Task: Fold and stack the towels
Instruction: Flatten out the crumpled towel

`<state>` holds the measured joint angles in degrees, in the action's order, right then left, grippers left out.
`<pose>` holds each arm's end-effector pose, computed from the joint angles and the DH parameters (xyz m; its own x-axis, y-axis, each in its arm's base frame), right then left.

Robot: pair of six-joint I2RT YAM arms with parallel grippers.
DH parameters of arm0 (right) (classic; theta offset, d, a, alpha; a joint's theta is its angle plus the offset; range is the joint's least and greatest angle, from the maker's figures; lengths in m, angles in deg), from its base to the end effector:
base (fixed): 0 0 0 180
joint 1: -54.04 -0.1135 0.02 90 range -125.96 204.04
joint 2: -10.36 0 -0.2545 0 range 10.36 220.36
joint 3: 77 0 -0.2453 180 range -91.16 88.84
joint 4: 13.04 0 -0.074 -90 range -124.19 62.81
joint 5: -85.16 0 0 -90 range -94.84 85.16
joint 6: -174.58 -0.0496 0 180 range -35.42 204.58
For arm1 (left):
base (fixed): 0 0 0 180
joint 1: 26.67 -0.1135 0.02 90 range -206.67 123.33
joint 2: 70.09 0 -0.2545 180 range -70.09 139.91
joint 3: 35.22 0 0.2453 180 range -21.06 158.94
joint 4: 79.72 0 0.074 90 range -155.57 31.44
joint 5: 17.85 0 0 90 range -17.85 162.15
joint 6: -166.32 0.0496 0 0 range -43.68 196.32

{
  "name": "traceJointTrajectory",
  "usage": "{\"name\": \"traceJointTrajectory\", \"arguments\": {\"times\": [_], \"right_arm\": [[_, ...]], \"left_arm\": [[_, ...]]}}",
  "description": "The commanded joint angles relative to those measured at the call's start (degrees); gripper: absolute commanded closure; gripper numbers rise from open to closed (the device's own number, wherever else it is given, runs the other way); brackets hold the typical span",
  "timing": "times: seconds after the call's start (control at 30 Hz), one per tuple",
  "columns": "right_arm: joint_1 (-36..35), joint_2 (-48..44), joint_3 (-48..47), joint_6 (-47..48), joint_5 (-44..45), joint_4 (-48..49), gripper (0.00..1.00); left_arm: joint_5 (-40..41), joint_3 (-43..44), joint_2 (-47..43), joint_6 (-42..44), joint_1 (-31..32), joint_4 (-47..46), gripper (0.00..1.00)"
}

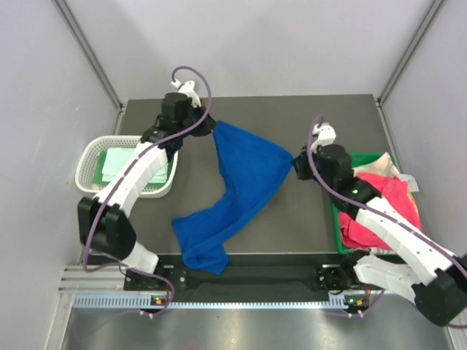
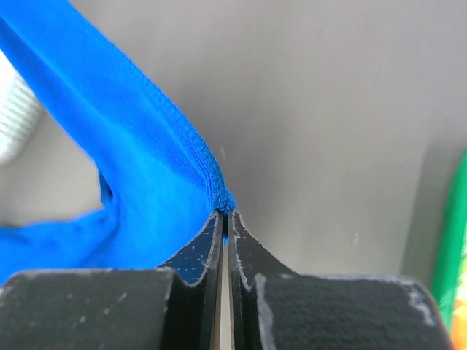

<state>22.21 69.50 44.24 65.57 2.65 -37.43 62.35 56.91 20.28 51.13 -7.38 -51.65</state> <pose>0.2129 0.1246 0.2787 -0.4741 0.0858 -0.8763 -0.2834 0.9274 0.2441 0.3530 -0.1325 0.3211 -0.5784 -0.2419 -0.7791 0.2468 0.8583 -0.4498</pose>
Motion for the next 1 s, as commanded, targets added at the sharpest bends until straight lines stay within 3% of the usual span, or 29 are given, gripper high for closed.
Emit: {"name": "traceJointTrajectory", "arguments": {"times": [0.0, 0.27, 0.5, 0.97], "right_arm": [[0.9, -6.13, -9.35, 5.55, 1.13, -3.89, 1.0], [0.9, -9.65, -27.46, 9.95, -2.47, -11.02, 1.0], [0.81, -9.83, -42.3, 11.36, -7.22, -14.63, 1.0], [0.9, -10.44, -52.17, 12.5, -11.88, -17.01, 1.0]], "left_arm": [[-1.35, 6.04, -9.67, 6.11, 0.05, 3.56, 1.0], [-9.44, 16.93, -20.57, 11.21, 0.22, 8.06, 1.0], [-15.06, 28.44, -22.87, 12.27, 0.22, 11.66, 1.0], [-19.2, 32.24, -26.03, 7.53, 0.14, 5.87, 1.0]]}}
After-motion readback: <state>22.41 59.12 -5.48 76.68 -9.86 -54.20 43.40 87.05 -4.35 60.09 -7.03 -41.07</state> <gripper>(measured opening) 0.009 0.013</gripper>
